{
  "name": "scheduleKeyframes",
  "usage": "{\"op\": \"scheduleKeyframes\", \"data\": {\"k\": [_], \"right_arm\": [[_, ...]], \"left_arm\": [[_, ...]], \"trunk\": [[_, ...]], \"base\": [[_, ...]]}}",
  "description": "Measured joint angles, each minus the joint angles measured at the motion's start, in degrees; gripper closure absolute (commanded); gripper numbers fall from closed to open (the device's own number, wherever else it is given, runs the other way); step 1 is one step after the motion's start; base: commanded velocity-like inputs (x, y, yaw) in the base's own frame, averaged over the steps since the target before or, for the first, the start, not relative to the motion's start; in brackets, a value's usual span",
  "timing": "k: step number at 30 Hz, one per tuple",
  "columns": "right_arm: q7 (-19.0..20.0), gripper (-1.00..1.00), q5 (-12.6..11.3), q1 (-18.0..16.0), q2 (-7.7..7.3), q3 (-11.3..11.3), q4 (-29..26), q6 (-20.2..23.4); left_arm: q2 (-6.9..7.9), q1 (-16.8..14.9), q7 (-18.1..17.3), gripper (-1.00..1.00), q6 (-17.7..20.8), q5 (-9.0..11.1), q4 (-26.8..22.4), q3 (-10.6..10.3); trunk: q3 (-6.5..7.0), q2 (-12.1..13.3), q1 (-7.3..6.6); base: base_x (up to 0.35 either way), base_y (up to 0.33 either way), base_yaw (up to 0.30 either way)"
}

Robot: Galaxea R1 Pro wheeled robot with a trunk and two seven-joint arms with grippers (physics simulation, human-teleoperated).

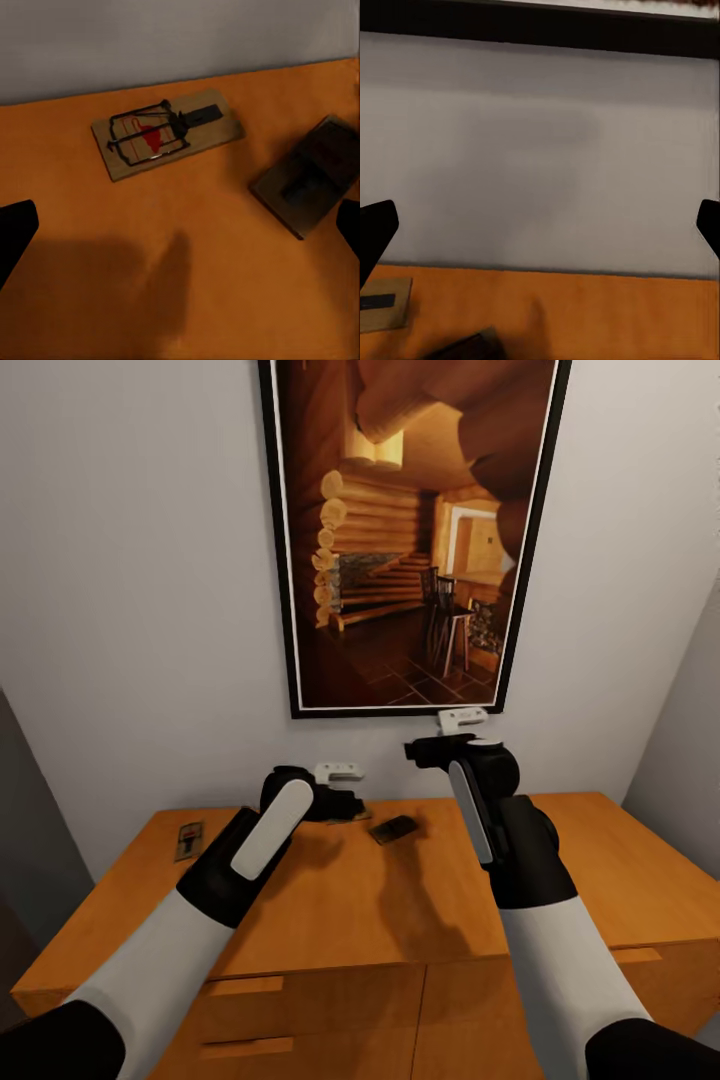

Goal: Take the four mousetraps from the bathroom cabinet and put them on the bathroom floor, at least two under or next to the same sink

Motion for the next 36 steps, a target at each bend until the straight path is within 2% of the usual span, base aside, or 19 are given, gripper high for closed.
{"op": "scheduleKeyframes", "data": {"k": [8, 18, 25, 34, 35, 36], "right_arm": [[-2.6, -1.00, -0.1, 0.5, 0.06, -1.8, -0.1, 0.1], [-3.4, -1.00, -0.1, 0.6, 0.11, -5.0, -0.1, 0.2], [-3.4, -1.00, -0.1, 0.5, 0.02, -6.9, -0.4, 0.2], [-1.9, -1.00, -1.1, 0.2, -0.71, -7.1, -2.9, 0.2], [-1.1, -1.00, -1.6, 0.1, -0.87, -7.2, -3.0, 0.2], [-0.3, -1.00, -2.1, 0.0, -1.13, -7.3, -3.1, 0.2]], "left_arm": [[0.28, -2.6, -2.6, -1.00, 0.3, 2.5, 2.2, -0.3], [0.50, -5.8, -5.8, -1.00, 0.4, 5.7, 5.4, -3.5], [0.70, -8.0, -8.0, -1.00, 0.4, 7.9, 7.6, -5.7], [0.65, -10.9, -10.9, -1.00, 0.3, 8.0, 10.5, -8.6], [0.66, -15.5, -22.5, -1.00, 0.2, 8.3, 12.4, -16.8], [0.66, -15.8, -23.3, -1.00, 0.3, 8.4, 12.3, -22.5]], "trunk": [[0.26, 0.0, 0.00], [0.69, 0.0, 0.00], [0.80, 0.0, 0.00], [0.83, 0.0, 0.00], [0.84, 0.0, 0.00], [0.82, 0.0, 0.00]], "base": [[0.000, 0.000, -0.191], [0.000, 0.000, -0.238], [0.000, 0.000, -0.085], [0.000, 0.000, -0.015], [0.000, 0.000, -0.004], [0.000, 0.000, -0.003]]}}
